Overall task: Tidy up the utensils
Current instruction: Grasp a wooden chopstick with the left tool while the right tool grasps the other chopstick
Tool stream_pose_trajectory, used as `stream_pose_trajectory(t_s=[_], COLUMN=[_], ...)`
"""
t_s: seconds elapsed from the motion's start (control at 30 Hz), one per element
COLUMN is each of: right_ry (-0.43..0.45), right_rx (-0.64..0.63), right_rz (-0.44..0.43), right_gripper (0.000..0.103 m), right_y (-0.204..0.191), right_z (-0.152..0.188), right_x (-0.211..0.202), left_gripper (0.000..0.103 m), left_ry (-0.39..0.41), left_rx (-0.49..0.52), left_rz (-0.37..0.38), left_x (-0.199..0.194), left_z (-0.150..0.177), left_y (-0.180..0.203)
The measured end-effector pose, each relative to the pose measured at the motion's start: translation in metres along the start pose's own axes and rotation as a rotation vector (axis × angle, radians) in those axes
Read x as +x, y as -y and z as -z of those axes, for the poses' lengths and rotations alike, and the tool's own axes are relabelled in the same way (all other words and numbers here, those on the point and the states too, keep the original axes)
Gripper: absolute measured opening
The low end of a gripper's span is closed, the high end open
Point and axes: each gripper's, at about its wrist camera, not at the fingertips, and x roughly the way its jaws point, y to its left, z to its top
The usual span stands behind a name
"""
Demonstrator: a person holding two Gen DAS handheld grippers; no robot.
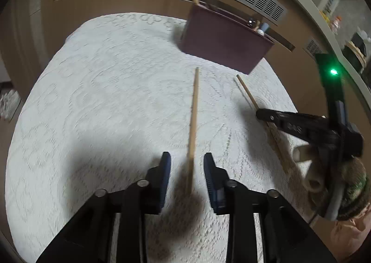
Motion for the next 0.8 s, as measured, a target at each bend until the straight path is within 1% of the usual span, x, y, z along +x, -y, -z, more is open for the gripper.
stream_pose_trajectory(t_s=[0.1,0.13,0.2,0.33,0.47,0.5,0.53,0.6,0.8], right_ry=[0.024,0.033,0.043,0.059,0.065,0.066,0.068,0.077,0.091], right_rx=[-0.010,-0.013,-0.010,0.013,0.024,0.027,0.029,0.031,0.046], right_rz=[-0.033,-0.040,-0.062,-0.087,-0.088,-0.087,-0.084,-0.077,-0.089], right_gripper=[0.005,0.005,0.005,0.005,0.005,0.005,0.005,0.005,0.005], right_y=[-0.002,-0.003,-0.002,0.002,0.003,0.004,0.007,0.009,0.014], right_z=[0.020,0.029,0.041,0.061,0.074,0.076,0.076,0.078,0.082], right_x=[-0.025,-0.035,-0.048,-0.064,-0.067,-0.067,-0.066,-0.069,-0.073], left_gripper=[0.043,0.044,0.044,0.043,0.043,0.041,0.037,0.035,0.036], left_ry=[-0.027,-0.047,-0.081,-0.160,-0.193,-0.201,-0.207,-0.224,-0.264], left_rx=[0.064,0.090,0.119,0.142,0.217,0.243,0.257,0.261,0.227], left_rz=[-0.005,-0.006,-0.022,-0.105,-0.187,-0.203,-0.210,-0.216,-0.209], left_x=[0.012,0.019,0.034,0.068,0.087,0.090,0.091,0.094,0.098], left_z=[-0.015,-0.023,-0.037,-0.065,-0.076,-0.078,-0.079,-0.081,-0.088], left_y=[0.010,0.014,0.020,0.029,0.039,0.042,0.045,0.048,0.045])
